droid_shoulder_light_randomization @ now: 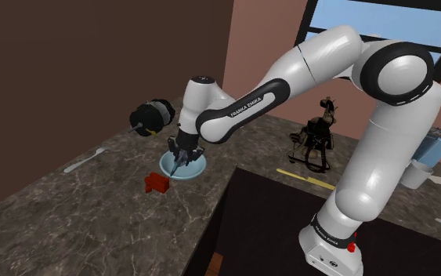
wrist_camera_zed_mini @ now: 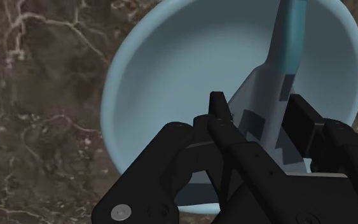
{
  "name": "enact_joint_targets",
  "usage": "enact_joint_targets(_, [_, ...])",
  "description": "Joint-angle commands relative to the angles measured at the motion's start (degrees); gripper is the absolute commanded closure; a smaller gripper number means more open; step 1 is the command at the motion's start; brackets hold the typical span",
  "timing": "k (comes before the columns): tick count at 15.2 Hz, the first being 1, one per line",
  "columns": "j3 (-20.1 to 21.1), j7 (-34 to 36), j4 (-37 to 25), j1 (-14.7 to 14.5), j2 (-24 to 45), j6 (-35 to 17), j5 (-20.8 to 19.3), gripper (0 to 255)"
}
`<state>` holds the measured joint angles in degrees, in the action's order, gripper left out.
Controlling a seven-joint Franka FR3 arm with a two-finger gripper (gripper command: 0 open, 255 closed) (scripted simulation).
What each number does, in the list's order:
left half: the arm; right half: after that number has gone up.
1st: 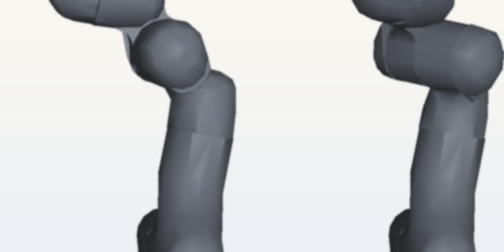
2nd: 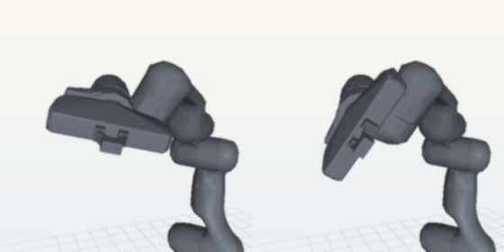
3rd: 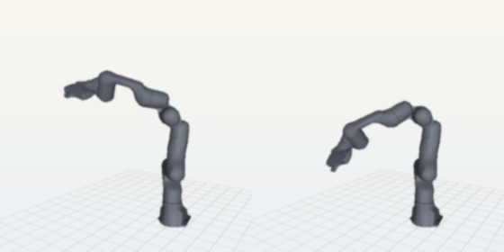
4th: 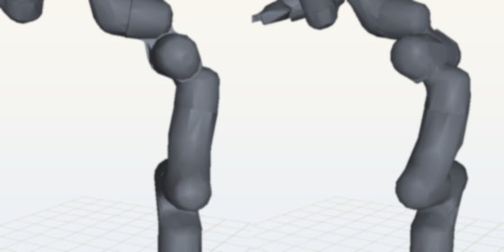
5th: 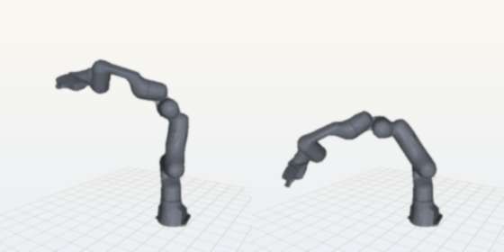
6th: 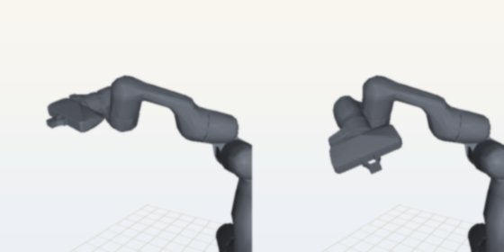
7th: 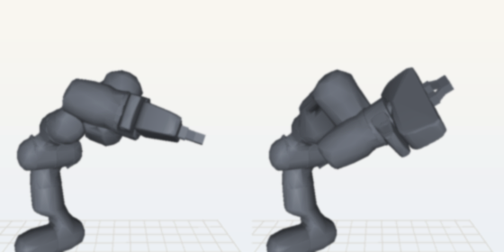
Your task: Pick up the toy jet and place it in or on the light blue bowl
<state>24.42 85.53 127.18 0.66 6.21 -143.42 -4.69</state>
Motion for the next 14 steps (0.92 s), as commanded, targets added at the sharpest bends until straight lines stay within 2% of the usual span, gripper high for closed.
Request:
enact_joint_targets(1, [0.0, 0.0, 0.0, 0.0, 0.1, -0.1, -0.1, 255])
enact_joint_targets(4, [0.0, 0.0, 0.0, 0.0, 0.1, -0.1, -0.1, 255])
enact_joint_targets(5, [0.0, 0.1, 0.0, 0.0, 0.1, -0.1, -0.1, 0])
enact_joint_targets(10, [0.0, 0.1, 0.0, 0.0, 0.1, -0.1, -0.1, 0])
enact_joint_targets(14, [0.5, -2.9, -1.0, 0.6, -6.0, 6.3, 4.1, 0])
